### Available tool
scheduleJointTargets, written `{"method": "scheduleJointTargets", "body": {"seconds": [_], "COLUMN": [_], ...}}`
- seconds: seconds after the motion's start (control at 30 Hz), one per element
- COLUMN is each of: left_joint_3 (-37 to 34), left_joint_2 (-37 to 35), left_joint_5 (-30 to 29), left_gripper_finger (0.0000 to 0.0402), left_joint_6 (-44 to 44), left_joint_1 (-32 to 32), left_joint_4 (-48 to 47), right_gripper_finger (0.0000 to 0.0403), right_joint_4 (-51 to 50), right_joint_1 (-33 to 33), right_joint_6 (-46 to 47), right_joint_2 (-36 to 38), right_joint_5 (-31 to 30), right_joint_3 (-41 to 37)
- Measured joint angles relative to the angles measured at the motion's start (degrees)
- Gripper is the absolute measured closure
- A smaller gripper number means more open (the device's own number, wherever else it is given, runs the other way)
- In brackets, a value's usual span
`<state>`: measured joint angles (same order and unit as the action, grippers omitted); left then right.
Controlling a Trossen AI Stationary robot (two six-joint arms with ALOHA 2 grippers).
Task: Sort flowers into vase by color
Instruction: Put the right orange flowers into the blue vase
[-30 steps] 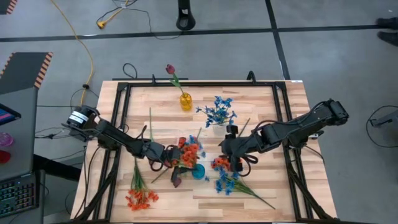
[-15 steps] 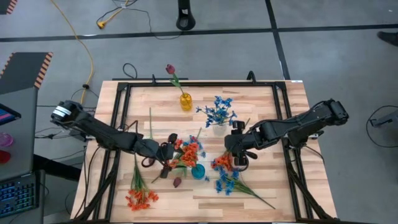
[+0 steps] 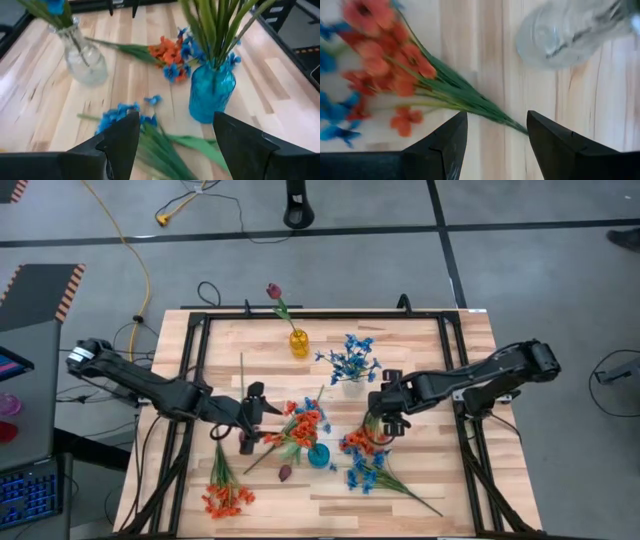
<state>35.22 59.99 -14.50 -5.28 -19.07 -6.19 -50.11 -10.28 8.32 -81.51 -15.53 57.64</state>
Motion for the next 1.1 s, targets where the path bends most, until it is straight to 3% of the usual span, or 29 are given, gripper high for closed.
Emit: {"method": "scheduleJointTargets", "body": {"seconds": [0.53, 0.8, 1.1], "left_joint_3": [0.0, 0.0, 0.0], "left_joint_2": [-1.3, -1.3, -1.3], "left_joint_5": [0.1, 0.1, 0.1], "left_gripper_finger": [0.0159, 0.0159, 0.0159], "left_joint_6": [-1.3, -1.4, -1.4], "left_joint_1": [0.0, 0.0, 0.0], "left_joint_4": [-1.0, -0.9, -0.9], "right_gripper_finger": [0.0173, 0.0173, 0.0173], "right_joint_4": [11.8, 16.3, 22.5], "right_joint_1": [8.1, 11.3, 12.0], "right_joint_6": [-22.3, -23.9, -27.1], "right_joint_2": [-0.3, -0.3, -0.3], "right_joint_5": [0.6, 4.7, 5.0], "right_joint_3": [-11.0, -15.2, -19.5]}}
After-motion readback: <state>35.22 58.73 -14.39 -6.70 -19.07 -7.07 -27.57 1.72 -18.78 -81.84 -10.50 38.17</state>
